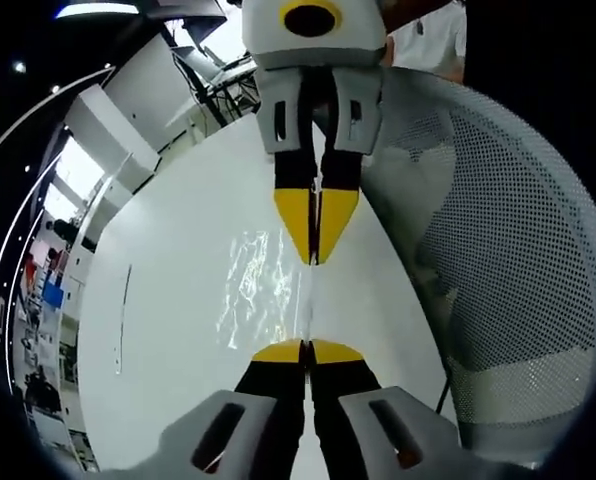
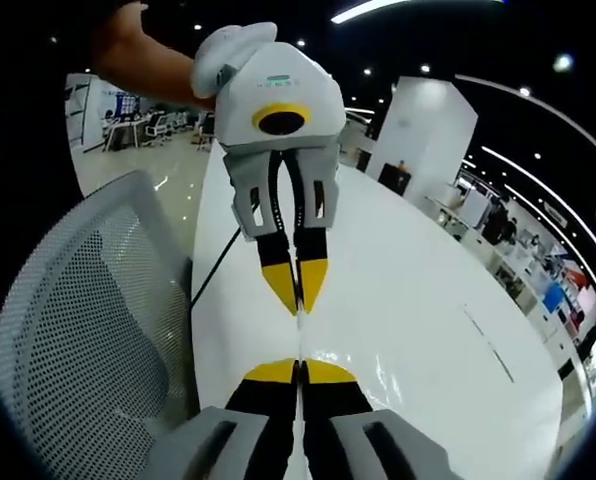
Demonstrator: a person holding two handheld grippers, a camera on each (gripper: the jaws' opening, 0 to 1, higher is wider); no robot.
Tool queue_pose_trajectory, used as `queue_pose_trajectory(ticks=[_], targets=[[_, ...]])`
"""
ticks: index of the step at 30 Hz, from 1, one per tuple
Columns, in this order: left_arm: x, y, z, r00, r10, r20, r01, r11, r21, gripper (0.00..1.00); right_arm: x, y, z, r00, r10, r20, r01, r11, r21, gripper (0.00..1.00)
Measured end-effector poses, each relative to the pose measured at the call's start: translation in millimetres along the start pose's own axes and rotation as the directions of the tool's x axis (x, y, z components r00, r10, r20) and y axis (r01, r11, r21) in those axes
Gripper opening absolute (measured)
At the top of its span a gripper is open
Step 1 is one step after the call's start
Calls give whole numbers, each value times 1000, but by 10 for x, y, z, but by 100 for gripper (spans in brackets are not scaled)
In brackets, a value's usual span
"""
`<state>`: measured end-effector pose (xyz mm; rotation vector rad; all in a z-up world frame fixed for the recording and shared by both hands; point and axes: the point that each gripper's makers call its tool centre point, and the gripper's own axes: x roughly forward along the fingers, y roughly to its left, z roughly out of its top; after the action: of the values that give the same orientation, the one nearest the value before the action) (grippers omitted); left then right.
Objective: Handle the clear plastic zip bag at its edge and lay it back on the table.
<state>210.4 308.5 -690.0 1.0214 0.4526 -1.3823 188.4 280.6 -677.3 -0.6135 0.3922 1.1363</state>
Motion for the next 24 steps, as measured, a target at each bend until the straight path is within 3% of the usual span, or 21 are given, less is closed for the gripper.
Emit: queue_pose_trajectory(ticks=[24], targets=[[-16,-14,24,1000,-20,5,20,999,-41,0,109,-19,168,999,-1,35,2,1000,-9,4]])
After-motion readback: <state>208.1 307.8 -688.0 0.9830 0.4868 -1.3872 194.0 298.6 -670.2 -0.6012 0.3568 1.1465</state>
